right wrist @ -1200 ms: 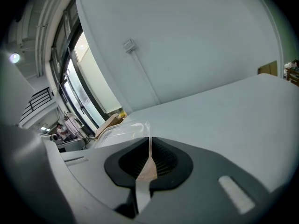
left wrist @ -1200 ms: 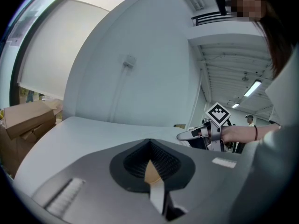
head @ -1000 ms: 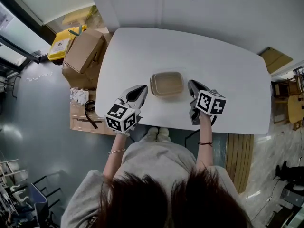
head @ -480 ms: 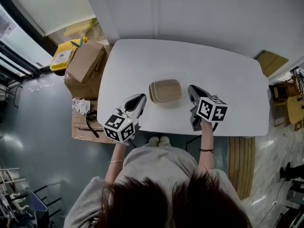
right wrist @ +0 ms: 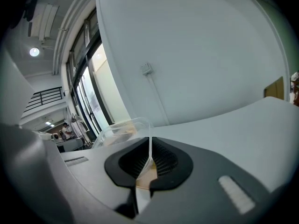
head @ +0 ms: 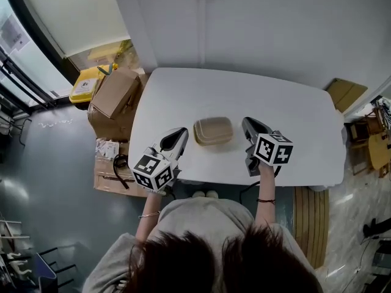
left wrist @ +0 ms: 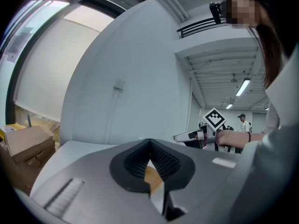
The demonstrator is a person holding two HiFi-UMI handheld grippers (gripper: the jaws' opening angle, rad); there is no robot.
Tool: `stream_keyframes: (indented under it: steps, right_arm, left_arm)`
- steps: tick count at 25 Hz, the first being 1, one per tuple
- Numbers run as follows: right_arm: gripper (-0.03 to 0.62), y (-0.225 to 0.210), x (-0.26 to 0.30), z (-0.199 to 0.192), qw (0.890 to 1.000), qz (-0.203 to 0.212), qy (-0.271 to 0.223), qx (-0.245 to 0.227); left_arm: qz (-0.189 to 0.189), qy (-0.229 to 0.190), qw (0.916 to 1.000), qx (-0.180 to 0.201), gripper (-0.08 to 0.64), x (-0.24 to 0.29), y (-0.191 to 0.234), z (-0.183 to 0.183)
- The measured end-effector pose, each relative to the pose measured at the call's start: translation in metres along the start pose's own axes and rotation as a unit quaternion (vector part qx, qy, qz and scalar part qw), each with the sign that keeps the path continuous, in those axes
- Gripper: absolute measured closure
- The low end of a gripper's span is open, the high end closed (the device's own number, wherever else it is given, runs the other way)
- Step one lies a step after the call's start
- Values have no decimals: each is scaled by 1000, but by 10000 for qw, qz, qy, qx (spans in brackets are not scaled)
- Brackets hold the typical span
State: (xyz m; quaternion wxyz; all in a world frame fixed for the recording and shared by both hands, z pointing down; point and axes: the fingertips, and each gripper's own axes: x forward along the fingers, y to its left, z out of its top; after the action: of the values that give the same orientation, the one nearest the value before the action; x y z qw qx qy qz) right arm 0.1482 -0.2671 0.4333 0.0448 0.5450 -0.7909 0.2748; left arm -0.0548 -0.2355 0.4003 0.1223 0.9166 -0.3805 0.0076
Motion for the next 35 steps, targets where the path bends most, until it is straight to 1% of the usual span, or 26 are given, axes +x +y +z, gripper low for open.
stream_keyframes:
  steps: [4, 8, 20, 35]
  right_arm:
    - [561, 3, -3, 6, 10000, 20, -65, 0]
    - [561, 7, -8, 10, 9999, 54, -136, 7]
    - [561, 11, -21, 17, 9996, 82, -279, 33]
    - [563, 8, -26, 20, 9996, 70, -290, -5]
  left_arm:
    - [-18, -77, 9999, 62, 569, -2, -4, 9]
    - [-41, -105, 9997, 202, 569, -3, -9, 13]
    - [-59, -320, 9992, 213, 569, -10, -20, 23]
    - [-68, -346, 9992, 194, 569, -7, -24, 25]
